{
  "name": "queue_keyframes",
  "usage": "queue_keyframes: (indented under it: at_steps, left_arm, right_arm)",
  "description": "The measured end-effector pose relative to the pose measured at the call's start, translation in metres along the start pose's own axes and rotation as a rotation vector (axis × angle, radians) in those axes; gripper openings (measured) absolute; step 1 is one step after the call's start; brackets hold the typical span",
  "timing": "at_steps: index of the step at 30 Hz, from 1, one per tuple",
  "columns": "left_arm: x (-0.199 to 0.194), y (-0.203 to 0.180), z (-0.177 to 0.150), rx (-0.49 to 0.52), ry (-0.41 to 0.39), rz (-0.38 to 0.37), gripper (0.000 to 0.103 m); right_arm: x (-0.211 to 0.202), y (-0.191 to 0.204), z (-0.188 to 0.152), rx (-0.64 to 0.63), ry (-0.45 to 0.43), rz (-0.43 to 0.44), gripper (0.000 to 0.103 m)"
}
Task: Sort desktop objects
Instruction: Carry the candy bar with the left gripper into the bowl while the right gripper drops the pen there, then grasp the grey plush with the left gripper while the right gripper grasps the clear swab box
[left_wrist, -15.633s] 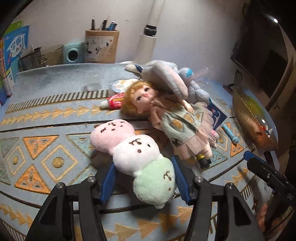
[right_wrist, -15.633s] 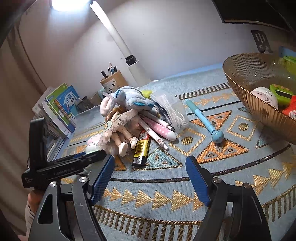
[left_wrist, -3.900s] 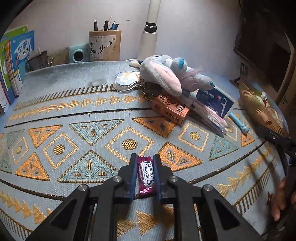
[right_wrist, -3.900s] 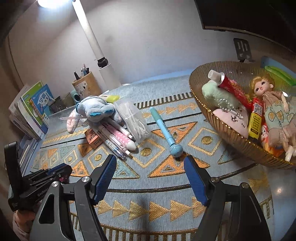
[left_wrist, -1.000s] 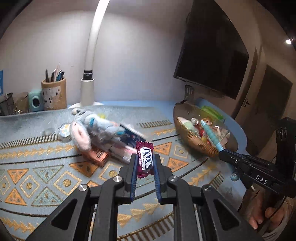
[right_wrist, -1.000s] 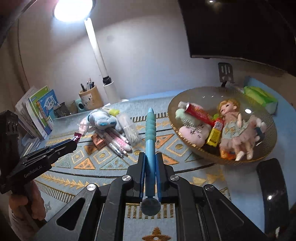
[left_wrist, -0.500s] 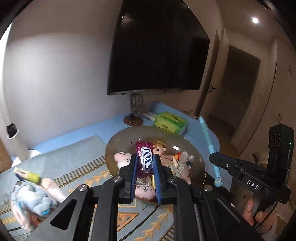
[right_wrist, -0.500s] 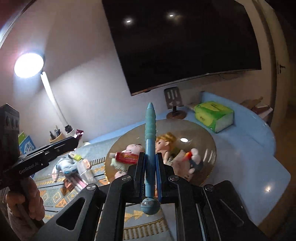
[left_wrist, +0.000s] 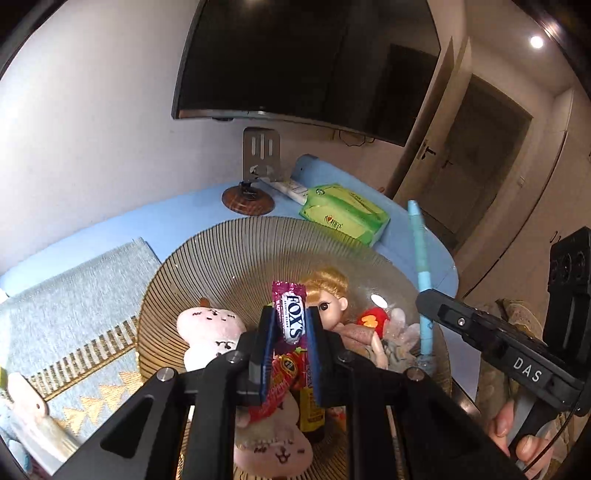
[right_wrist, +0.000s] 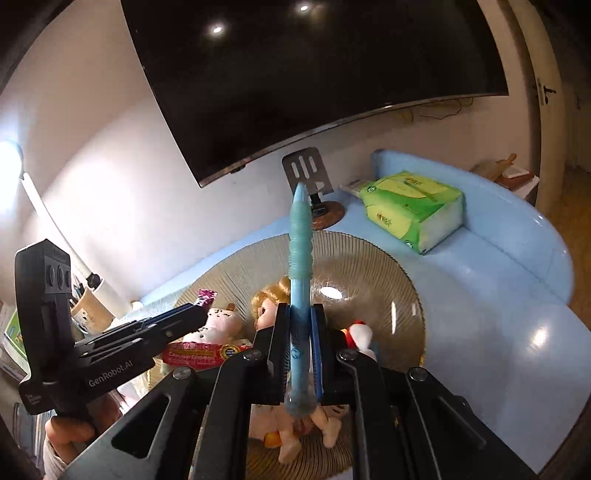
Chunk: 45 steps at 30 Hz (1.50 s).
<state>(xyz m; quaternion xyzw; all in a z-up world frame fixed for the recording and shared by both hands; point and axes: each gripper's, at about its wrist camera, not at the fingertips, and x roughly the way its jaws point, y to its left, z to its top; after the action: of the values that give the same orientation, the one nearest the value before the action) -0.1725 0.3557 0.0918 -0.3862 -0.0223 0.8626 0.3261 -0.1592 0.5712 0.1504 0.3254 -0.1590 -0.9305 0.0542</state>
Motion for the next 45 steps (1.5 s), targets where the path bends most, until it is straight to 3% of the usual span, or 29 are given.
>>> queue_keyframes:
  at_steps: [12, 14, 15, 21, 23, 29, 34, 40, 45]
  left_arm:
    - [0.018, 0.004, -0.002, -0.011, 0.025, 0.01, 0.016]
    - [0.017, 0.005, -0.003, -0.016, 0.035, 0.02, 0.046]
    - [0.013, 0.005, -0.004, -0.016, 0.022, 0.032, 0.05]
    - [-0.035, 0.009, -0.017, -0.035, -0.042, 0.032, 0.05]
    - [-0.057, 0.012, -0.024, -0.056, -0.067, 0.029, 0.05]
    - [-0.126, 0.026, -0.056, -0.118, -0.134, 0.058, 0.05]
    - [-0.192, 0.065, -0.096, -0.221, -0.229, 0.178, 0.061]
    - [-0.235, 0.145, -0.136, -0.454, -0.283, 0.315, 0.061]
    - [-0.221, 0.187, -0.143, -0.532, -0.262, 0.291, 0.061]
  right_arm:
    - [0.028, -0.005, -0.003, 0.028, 0.065, -0.002, 0.012]
    - [0.026, -0.007, -0.003, 0.038, 0.077, -0.005, 0.029]
    - [0.022, -0.009, -0.004, 0.044, 0.066, -0.008, 0.031]
    - [-0.014, -0.001, -0.013, 0.051, -0.001, 0.022, 0.035]
    - [-0.024, 0.011, -0.019, 0.031, -0.004, 0.041, 0.043]
    - [-0.043, 0.063, -0.046, -0.064, 0.021, 0.118, 0.053]
    - [-0.043, 0.113, -0.078, -0.151, 0.062, 0.202, 0.069]
    - [-0.008, 0.162, -0.128, -0.225, 0.162, 0.286, 0.072]
    - [0.017, 0.18, -0.156, -0.29, 0.207, 0.301, 0.072]
